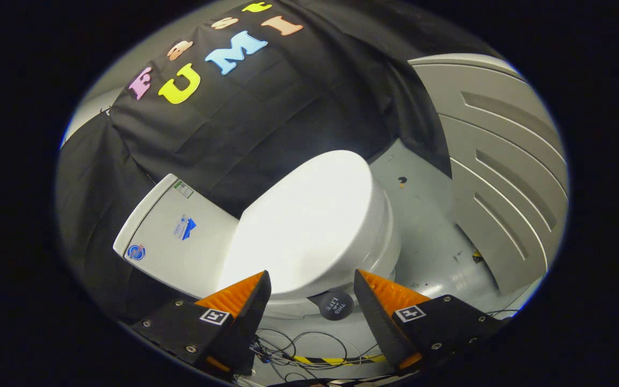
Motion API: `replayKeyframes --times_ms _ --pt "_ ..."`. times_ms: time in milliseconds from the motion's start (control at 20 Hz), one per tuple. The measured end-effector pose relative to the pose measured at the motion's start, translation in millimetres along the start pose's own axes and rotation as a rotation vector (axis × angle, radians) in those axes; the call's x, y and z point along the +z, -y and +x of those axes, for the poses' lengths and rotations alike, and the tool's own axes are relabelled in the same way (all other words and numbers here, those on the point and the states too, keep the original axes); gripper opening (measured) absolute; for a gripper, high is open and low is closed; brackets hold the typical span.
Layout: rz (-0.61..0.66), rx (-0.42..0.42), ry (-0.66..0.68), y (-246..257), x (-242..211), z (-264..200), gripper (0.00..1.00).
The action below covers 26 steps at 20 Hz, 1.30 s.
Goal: Open the toilet lid.
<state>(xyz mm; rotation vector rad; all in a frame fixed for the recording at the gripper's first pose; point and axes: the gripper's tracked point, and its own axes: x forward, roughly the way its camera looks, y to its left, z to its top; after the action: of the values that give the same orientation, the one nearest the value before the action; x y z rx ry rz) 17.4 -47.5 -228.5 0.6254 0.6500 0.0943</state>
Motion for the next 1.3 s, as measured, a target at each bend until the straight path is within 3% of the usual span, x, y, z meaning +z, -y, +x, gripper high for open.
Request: replayKeyframes --times_ms 300,650,950,1300 --pt "0.155 0.0 -0.073 23 -24 8 0.95" --pt "0.335 0.058 -0.161 30 -52 18 0.93" --pt "0.434 0.092 -0.182 27 -57 23 0.78" --pt "0.46 0.113 -0.2 24 -61 26 0.41"
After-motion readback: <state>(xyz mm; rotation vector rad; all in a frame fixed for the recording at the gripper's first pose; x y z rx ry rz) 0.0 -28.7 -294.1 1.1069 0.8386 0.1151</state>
